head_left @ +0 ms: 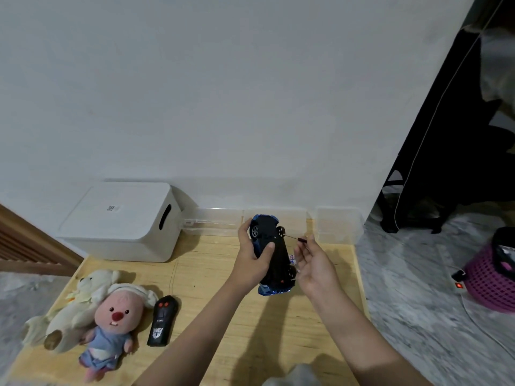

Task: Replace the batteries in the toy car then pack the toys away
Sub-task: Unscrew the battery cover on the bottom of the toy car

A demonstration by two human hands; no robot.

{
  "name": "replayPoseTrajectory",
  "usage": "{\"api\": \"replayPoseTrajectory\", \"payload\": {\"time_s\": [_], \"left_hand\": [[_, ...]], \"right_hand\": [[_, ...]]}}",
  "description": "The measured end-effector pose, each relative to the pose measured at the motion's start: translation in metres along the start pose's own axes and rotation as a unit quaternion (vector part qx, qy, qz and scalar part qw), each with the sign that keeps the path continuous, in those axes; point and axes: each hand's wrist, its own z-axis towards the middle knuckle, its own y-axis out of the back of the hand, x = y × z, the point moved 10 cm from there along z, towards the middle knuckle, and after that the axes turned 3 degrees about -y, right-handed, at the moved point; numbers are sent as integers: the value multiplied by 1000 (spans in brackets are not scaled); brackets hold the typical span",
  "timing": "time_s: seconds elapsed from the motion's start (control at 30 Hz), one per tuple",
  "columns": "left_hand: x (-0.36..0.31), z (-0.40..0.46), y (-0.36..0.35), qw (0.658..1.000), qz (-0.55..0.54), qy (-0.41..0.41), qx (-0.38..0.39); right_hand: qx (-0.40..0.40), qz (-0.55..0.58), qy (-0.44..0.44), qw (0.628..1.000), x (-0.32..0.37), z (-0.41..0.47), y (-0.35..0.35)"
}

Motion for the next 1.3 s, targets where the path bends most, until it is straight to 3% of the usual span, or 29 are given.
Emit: {"api": "replayPoseTrajectory", "payload": {"time_s": [0.43, 0.73, 0.97, 1.07, 1.23, 1.3], "left_hand": [[-32, -4, 20, 989, 118, -62, -61], [-40, -10, 32, 988, 84, -86, -102], [-54, -13, 40, 968, 191, -104, -126], [-51, -15, 37, 973, 185, -94, -102], [-32, -18, 15, 991, 122, -23, 57], [-26, -19, 16, 995, 85, -5, 61]], "right_hand": [[-8, -97, 131, 987, 25, -39, -23], [0, -93, 154, 984, 28, -51, -31], [-11, -86, 145, 986, 21, -53, -28], [-15, -76, 138, 987, 19, -53, -26], [-7, -49, 132, 990, 23, -54, -28], [0, -50, 134, 990, 26, -56, -30]]}}
